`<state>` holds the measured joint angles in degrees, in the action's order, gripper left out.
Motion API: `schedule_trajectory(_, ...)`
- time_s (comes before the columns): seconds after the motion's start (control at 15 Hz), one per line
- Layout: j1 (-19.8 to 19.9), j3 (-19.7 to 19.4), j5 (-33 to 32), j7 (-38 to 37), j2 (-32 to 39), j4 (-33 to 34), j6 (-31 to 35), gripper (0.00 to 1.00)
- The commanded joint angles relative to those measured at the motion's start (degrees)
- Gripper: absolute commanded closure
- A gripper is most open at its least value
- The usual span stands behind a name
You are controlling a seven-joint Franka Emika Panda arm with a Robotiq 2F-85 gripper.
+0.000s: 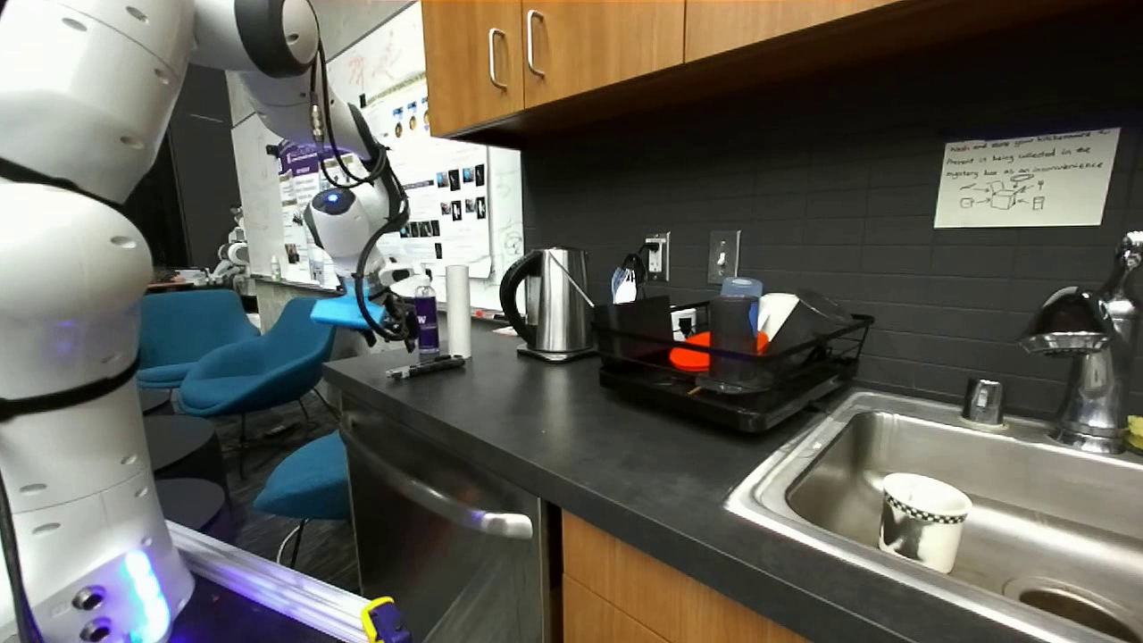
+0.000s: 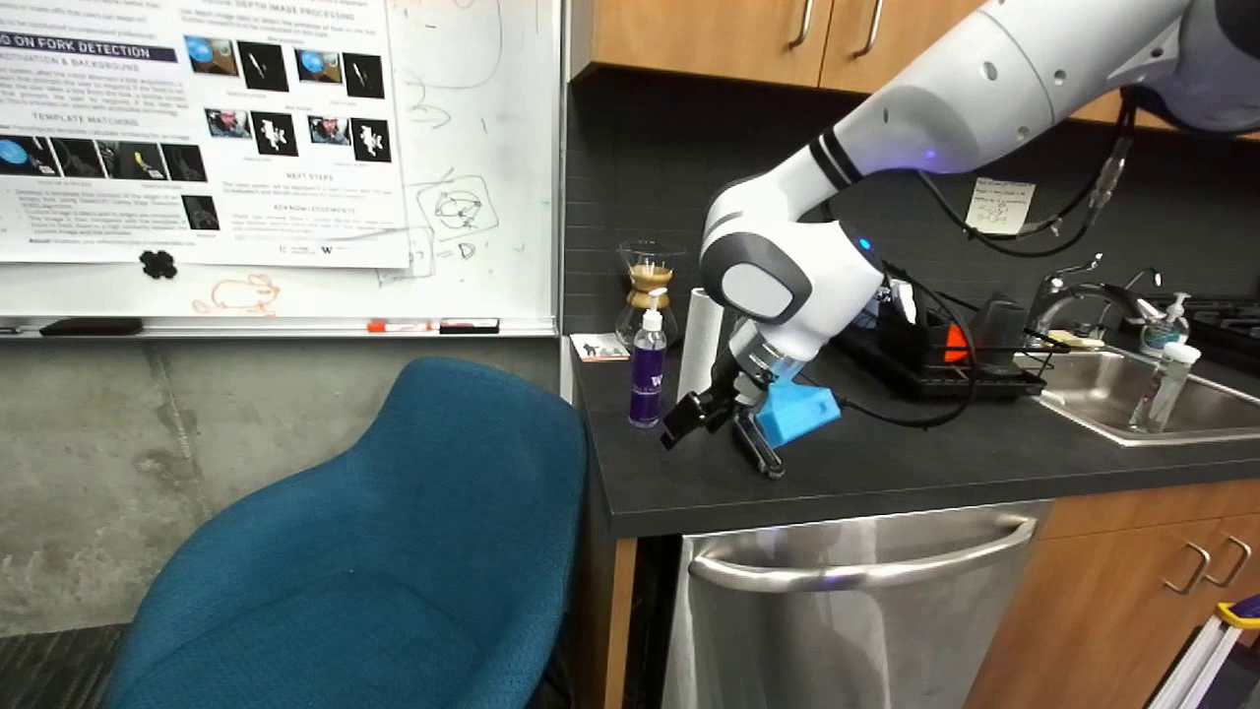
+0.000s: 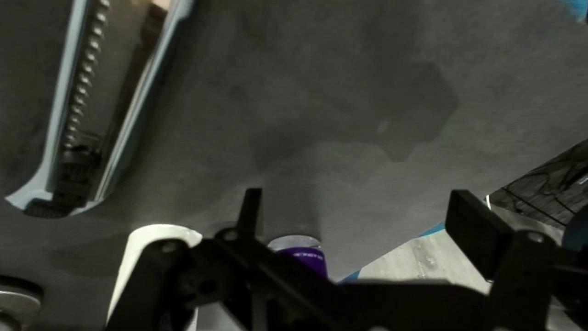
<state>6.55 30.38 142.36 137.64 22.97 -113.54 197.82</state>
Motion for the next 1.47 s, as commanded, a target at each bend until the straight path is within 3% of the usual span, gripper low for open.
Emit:
schedule_trajectory(0.0,9.43,8.21,8.01,9.94,-3.1,-3.61,0.0,0.0)
schedule_trajectory(0.07,11.54,9.88,10.03,12.47,-3.48,-4.42,0.0,0.0)
schedule_trajectory(0.13,14.52,13.46,6.51,9.47,-2.97,-5.49,0.0,0.0)
schedule_trajectory(0.53,19.03,15.24,6.69,10.67,-6.82,-11.78,0.0,0.0)
schedule_trajectory(0.67,22.95,19.07,6.68,12.35,-6.35,-13.05,0.0,0.0)
schedule_trajectory(0.93,36.43,36.49,3.02,11.42,-0.67,-15.23,0.37,0.0)
schedule_trajectory(1.2,45.95,47.67,1.82,11.36,0.82,-19.32,0.35,0.0)
schedule_trajectory(1.4,51.51,53.41,2.27,11.37,0.38,-22.08,0.36,0.0)
